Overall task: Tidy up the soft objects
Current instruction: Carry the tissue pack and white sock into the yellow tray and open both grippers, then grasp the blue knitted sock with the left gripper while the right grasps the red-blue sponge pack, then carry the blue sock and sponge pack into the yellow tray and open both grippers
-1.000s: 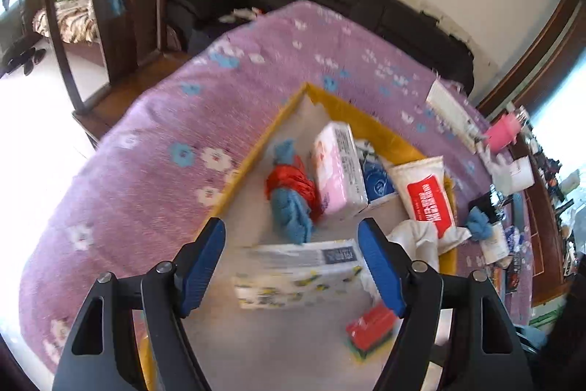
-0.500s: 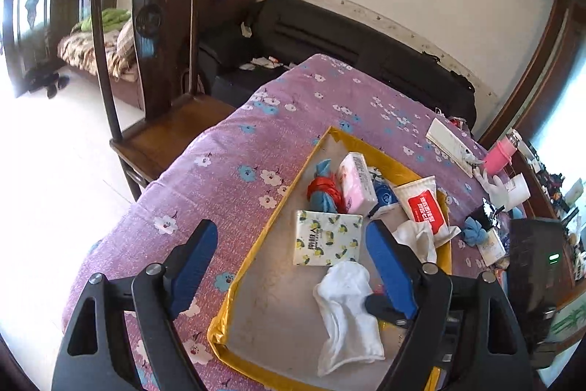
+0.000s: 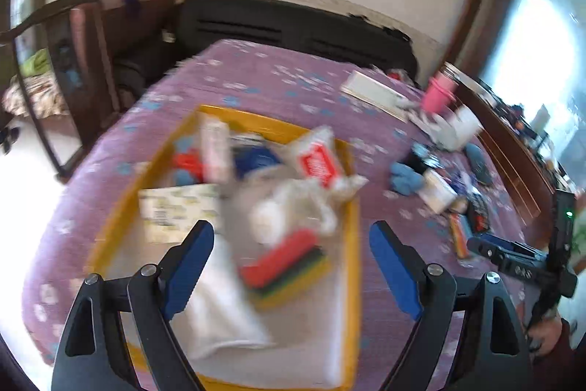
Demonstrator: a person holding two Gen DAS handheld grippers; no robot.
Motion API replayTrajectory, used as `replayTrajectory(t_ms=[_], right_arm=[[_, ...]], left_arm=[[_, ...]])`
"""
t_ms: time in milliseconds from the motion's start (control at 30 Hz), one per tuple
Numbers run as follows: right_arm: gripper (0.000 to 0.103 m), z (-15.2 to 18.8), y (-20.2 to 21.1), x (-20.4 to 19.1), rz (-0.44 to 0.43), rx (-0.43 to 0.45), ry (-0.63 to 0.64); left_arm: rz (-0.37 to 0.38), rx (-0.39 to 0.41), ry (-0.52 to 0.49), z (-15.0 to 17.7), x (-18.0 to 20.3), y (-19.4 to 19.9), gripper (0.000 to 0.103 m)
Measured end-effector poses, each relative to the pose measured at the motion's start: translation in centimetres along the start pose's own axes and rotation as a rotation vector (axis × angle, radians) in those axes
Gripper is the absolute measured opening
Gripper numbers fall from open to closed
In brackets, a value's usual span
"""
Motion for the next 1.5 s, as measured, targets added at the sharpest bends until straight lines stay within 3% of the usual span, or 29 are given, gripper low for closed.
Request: replayTrajectory(t_ms=[133, 267, 333, 500, 633, 767, 1000, 1033, 1067, 1100, 1133, 1267, 1500], right_arm=[[0.068, -0.4, 0.7, 4.5, -0.004, 0.019, -0.092], [0.069, -0.5, -0.5, 5.6, -0.041, -0.009, -0.124], [0.07, -0.6, -1.3, 5.7, -0.041, -0.029, -0.134], [0.072, -0.7, -3.1, 5.2, -0.03, -0.059, -0.136], [0.076, -1.2, -4.3, 4.2, -0.004, -0.066, -0.118], [0.082, -1.5, -5.1, 3.3, 0.026, -0.056, -0.096], [0.082, -1.4, -5.4, 2.8, 0.083, -0.044, -0.075], [0.075, -1.3, -5.3, 2.8, 0.103, -0.036, -0.069], [0.055, -1.4, -5.2, 2.8, 0.112, -0.031, -0.065], [0.048, -1.2, -5.0, 2.9, 0.107, -0.035, -0.064], [0.048, -1.1, -4.8, 2.9, 0.092, -0.042, -0.069], [0.047, -0.1, -4.0, 3.3, 0.075, -0.051, -0.064], [0.047, 1.9, -1.4, 4.6, -0.013, -0.076, -0.112]], left_arm=[[0.057, -0.031, -0.077, -2.2, 5.2, -3.3, 0.086], [0.112, -0.093, -0.148, -4.3, 9.6, -8.6, 0.086], [0.107, -0.146, -0.159, -5.0, 10.9, -12.2, 0.086], [0.072, -0.174, -0.217, -6.4, 12.5, -18.2, 0.086], [0.082, -0.17, -0.273, -7.2, 13.6, -20.3, 0.086], [0.066, -0.159, -0.35, -8.1, 15.2, -21.8, 0.095], [0.049, -0.168, -0.391, -8.6, 16.8, -23.4, 0.097], [0.057, -0.196, -0.403, -8.2, 17.2, -23.8, 0.094], [0.066, -0.208, -0.406, -8.0, 17.4, -23.9, 0.065], [0.098, -0.241, -0.408, -7.5, 17.7, -24.1, 0.039], [0.118, -0.274, -0.401, -6.9, 17.8, -24.2, 0.039], [0.121, -0.252, -0.388, -6.1, 17.8, -22.0, 0.039], [0.187, -0.162, -0.286, -5.3, 16.2, -14.0, 0.039]])
Point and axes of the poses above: each gripper's, at about its wrist camera, not at the fingertips, and y roughly against the way its jaws point, x to its right, z to its underside, the point moved 5 cm from there along -y, roughly the way its jaws point, and after that the axes turned 14 degrees about -y, right-handed, at the moved point
